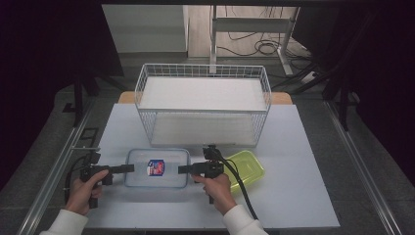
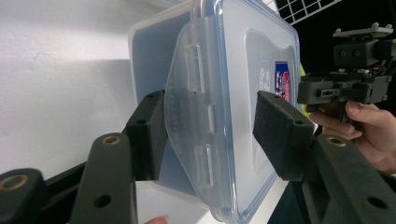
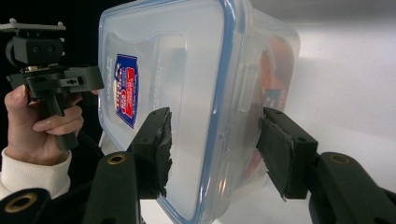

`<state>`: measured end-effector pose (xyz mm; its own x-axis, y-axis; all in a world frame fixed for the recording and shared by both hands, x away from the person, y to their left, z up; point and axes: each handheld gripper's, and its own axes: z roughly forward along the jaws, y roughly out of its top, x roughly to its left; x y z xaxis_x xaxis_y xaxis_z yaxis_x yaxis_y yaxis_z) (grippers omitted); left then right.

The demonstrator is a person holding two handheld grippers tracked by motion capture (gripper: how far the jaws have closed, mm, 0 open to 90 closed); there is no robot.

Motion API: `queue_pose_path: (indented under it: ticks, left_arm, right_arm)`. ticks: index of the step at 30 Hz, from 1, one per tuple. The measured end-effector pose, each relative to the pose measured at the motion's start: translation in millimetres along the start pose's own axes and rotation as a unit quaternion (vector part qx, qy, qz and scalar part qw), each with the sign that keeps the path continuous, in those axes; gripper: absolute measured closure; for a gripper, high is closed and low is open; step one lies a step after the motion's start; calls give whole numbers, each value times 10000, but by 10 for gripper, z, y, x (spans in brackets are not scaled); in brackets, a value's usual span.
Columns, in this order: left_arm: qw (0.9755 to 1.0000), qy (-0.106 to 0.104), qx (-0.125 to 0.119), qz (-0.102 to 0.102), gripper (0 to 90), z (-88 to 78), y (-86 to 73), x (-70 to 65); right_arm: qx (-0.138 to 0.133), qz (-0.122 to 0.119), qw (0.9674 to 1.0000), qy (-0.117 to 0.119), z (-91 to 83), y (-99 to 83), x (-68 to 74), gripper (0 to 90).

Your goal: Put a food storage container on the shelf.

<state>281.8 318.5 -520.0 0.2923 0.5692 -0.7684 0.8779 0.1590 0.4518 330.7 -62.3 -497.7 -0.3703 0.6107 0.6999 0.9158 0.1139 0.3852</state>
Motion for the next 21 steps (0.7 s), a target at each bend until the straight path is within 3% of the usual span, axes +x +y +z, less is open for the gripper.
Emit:
queue_pose_path:
  ticks: [21]
  left_arm:
    - [9999,-109,8,47,494,1,-7,-4]
  right_arm:
    - [-177,-129,9997,127,-83,-31,-34,505]
